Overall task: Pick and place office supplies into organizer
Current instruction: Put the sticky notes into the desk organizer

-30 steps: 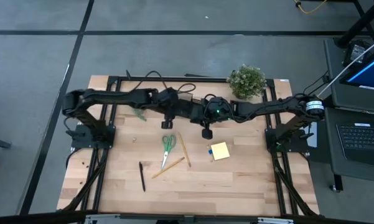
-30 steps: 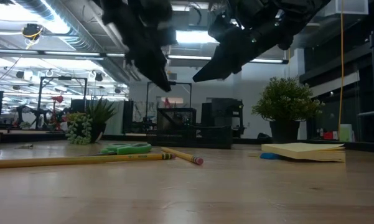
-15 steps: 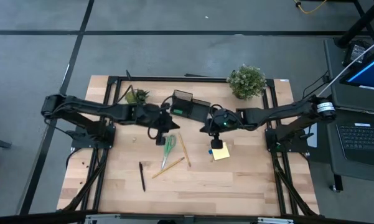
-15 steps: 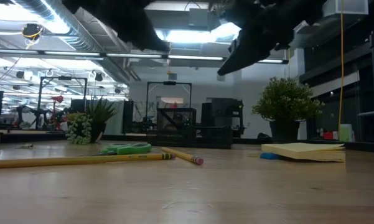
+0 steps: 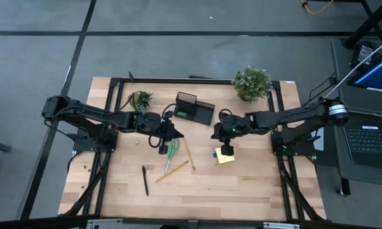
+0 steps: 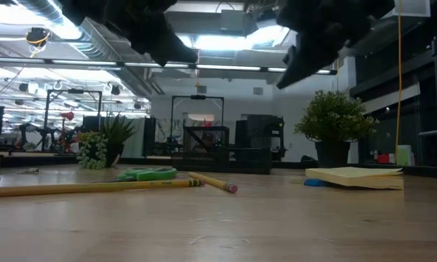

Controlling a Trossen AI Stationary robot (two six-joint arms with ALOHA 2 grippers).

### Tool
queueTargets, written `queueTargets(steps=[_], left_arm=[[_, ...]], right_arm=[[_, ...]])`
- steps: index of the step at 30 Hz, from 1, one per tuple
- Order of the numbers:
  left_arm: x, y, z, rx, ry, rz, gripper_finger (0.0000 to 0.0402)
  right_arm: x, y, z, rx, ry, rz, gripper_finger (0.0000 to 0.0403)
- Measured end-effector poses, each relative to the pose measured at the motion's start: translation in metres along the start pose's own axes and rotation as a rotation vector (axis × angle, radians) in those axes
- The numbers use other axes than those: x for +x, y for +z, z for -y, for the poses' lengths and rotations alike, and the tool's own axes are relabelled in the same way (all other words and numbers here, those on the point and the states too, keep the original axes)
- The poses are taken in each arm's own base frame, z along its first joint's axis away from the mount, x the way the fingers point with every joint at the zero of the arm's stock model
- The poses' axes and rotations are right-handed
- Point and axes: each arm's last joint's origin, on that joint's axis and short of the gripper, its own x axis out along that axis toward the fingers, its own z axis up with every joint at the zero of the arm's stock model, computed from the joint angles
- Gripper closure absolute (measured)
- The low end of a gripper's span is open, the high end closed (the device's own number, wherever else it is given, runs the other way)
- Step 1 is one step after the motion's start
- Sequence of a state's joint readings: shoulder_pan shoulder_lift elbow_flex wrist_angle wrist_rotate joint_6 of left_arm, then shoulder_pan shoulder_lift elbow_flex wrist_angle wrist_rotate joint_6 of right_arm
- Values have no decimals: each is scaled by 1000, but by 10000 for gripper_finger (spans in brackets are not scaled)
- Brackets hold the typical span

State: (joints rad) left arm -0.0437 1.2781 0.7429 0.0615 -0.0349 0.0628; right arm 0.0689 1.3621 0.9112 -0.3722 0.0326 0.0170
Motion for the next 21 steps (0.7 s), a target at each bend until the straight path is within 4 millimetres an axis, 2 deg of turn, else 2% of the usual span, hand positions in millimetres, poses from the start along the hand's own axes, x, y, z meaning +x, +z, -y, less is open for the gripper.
queueTargets(steps=[6, 11, 14, 17, 21], left_arm=[[0, 0, -1, 43, 3, 1, 394], [0, 1, -5, 46, 16, 10, 398], [0, 0, -9, 40, 28, 2, 398], [0, -2, -15, 37, 47, -9, 396], [0, -2, -20, 53, 65, -14, 399]], right_arm=[[-2, -15, -1, 50, 41, -154, 382], [-2, -17, -2, 49, 148, -178, 382], [-2, -16, 6, 98, 223, -175, 382], [-2, -17, 18, 159, 224, -178, 391], [-2, -18, 33, 156, 247, -164, 397]])
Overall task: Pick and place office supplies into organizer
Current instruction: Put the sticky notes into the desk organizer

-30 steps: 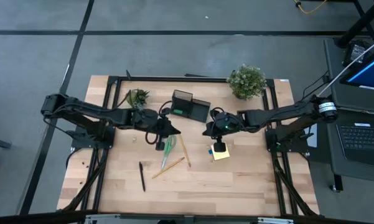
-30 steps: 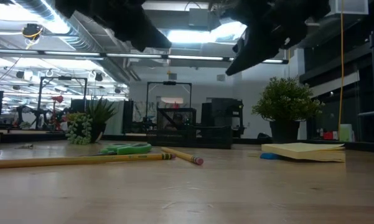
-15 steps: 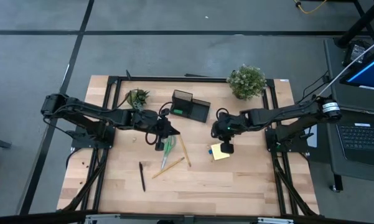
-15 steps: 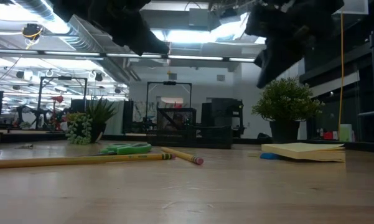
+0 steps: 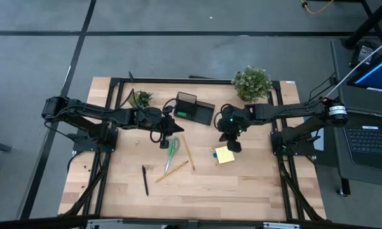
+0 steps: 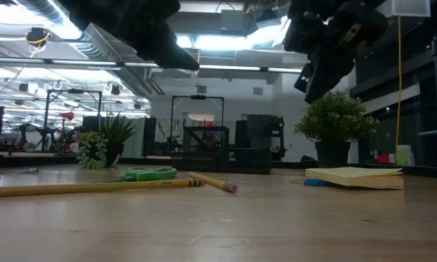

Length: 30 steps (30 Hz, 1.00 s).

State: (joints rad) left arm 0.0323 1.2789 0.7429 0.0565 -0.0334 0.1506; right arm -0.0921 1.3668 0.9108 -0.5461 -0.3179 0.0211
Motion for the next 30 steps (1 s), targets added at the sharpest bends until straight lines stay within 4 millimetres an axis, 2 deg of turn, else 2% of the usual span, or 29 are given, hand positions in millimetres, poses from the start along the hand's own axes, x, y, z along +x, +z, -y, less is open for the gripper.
queueTargets(steps=[3, 7, 13, 25, 30], left_arm=[[0, -1, -3, -4, 11, -2, 399], [2, -2, -4, -6, 14, -11, 396], [7, -6, -3, -5, 10, -33, 400], [22, -17, -1, 5, -1, -100, 398], [22, -17, 0, 8, -4, -95, 398]], right_arm=[[2, 1, 13, 38, 19, -2, 396], [16, -2, 27, 46, 65, -55, 399], [31, -7, 32, 93, 87, -124, 397], [41, -9, 1, 25, -19, -174, 399], [50, -14, -31, -80, -176, -191, 400]])
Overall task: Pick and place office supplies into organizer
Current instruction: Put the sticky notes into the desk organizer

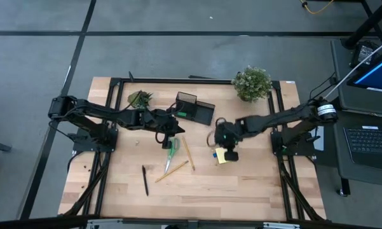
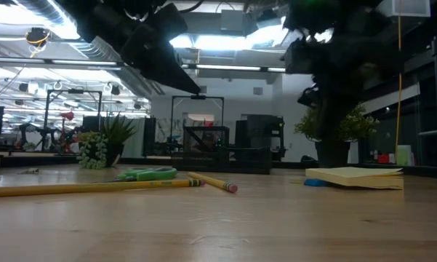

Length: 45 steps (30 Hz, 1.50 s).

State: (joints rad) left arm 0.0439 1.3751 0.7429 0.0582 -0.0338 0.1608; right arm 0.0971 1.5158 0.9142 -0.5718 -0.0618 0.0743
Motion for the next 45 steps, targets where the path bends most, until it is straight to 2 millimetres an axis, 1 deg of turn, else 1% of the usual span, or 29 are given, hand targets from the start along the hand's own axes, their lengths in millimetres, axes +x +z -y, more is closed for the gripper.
queueTargets(steps=[5, 10, 15, 19, 22, 26, 29, 34, 38, 45], left_arm=[[0, 0, 1, 3, -5, 2, 397], [0, 0, 1, 30, -4, 2, 399], [0, 0, 1, 48, -4, 2, 396], [0, 0, 1, 48, -5, 2, 400], [0, 1, 2, 49, -7, 2, 399], [-1, 1, 3, 49, -8, 3, 396], [-1, 1, 3, 50, -8, 2, 399], [-1, 1, 3, 50, -8, 2, 398], [-1, 1, 2, 49, -8, 3, 397], [-1, 1, 3, 50, -8, 3, 397]], right_arm=[[1, -3, -36, 38, -48, 23, 401], [0, -6, -69, 30, -99, 116, 401], [-2, -10, -91, 37, -176, 197, 401], [4, -17, -105, 46, -203, 200, 402], [6, -23, -109, 75, -214, 162, 401], [5, -39, -108, 135, -276, 52, 400], [4, -47, -109, 162, -306, 5, 399], [4, -50, -114, 156, -279, -11, 398], [4, -51, -116, 220, -233, -39, 398], [4, -52, -118, 294, -229, -33, 397]])
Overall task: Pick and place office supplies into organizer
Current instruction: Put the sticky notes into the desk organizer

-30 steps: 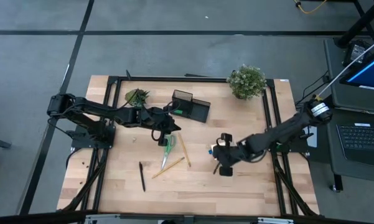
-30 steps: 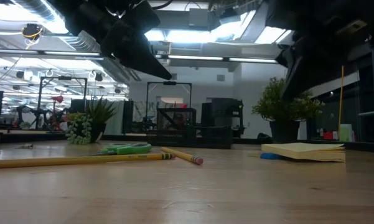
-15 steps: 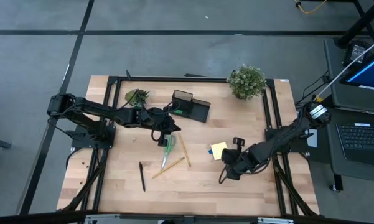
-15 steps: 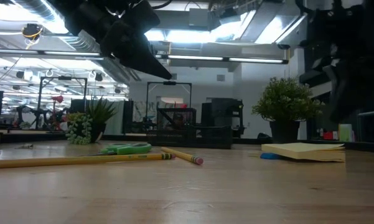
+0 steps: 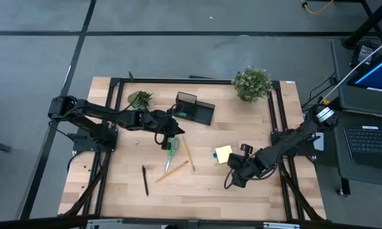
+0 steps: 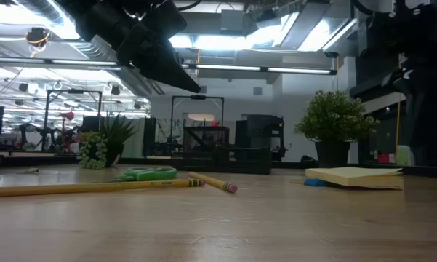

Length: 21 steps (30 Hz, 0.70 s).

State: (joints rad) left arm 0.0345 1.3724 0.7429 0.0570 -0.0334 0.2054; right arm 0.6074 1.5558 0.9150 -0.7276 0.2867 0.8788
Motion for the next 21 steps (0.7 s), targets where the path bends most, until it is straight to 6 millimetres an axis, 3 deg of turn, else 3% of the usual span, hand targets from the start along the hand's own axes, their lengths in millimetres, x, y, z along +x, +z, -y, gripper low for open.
queueTargets(steps=[9, 21], left_arm=[[0, 0, 0, 8, 0, 0, 399], [0, 0, 0, 10, 0, -1, 398]], right_arm=[[1, 5, 1, 114, 22, 16, 392], [7, 35, 37, 405, 20, -56, 325]])
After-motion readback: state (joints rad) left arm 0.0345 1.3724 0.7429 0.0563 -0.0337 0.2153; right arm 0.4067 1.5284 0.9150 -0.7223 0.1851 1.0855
